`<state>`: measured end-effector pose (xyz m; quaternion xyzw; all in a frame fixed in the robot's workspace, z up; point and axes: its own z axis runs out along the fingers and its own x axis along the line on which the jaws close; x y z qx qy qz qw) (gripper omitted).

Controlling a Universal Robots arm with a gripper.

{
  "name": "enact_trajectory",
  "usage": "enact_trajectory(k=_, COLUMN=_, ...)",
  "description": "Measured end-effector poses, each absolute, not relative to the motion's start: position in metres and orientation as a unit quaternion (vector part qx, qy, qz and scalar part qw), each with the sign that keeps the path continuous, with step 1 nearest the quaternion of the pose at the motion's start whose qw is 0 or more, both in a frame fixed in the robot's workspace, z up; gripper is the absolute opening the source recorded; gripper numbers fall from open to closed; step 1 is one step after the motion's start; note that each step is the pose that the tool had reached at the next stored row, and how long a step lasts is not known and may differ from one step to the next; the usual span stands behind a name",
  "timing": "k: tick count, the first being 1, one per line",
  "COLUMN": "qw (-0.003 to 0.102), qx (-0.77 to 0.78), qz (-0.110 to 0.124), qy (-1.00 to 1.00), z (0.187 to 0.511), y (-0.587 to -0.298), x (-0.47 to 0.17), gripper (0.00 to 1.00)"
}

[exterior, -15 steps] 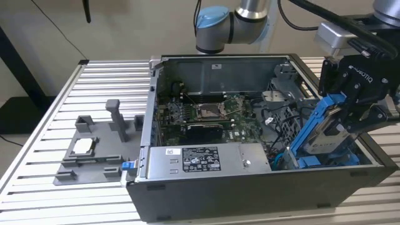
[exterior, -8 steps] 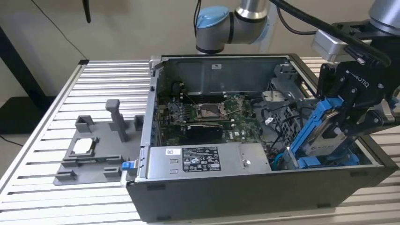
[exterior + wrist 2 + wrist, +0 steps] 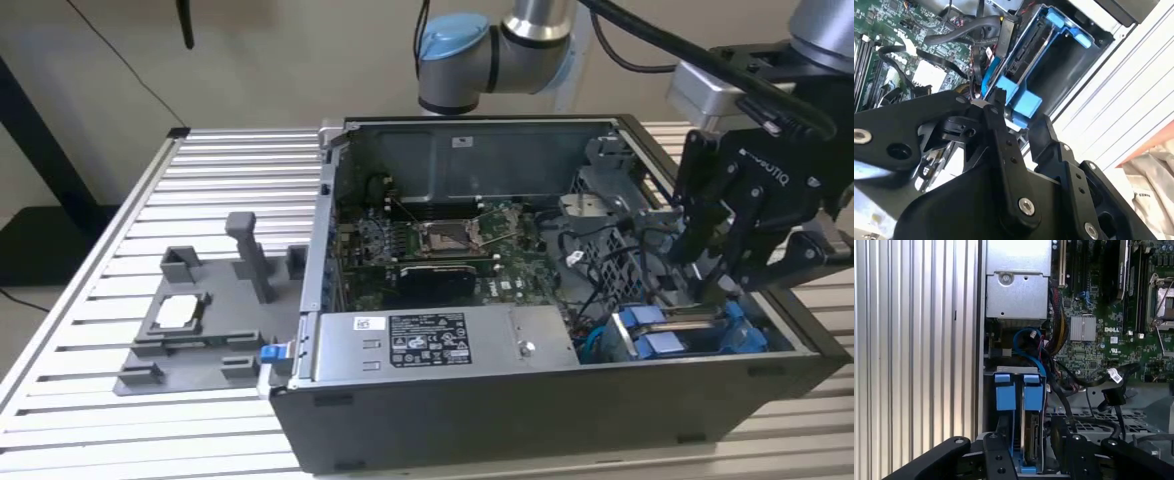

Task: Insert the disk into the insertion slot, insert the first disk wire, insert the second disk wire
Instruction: 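Insert the disk into the insertion slot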

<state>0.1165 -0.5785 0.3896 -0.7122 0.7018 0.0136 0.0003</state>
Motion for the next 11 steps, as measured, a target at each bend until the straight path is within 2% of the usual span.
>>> enact_trajectory(k=10, qw=0.0, qx=-0.712, qz=0.014, qy=0.702, z=0.414, y=-0.578, x=0.116, gripper=0.47)
enact_trajectory(k=11, qw=0.003, qx=-0.712, qz=0.015, qy=0.702, z=0.414, y=-0.578, x=0.117, gripper=0.47)
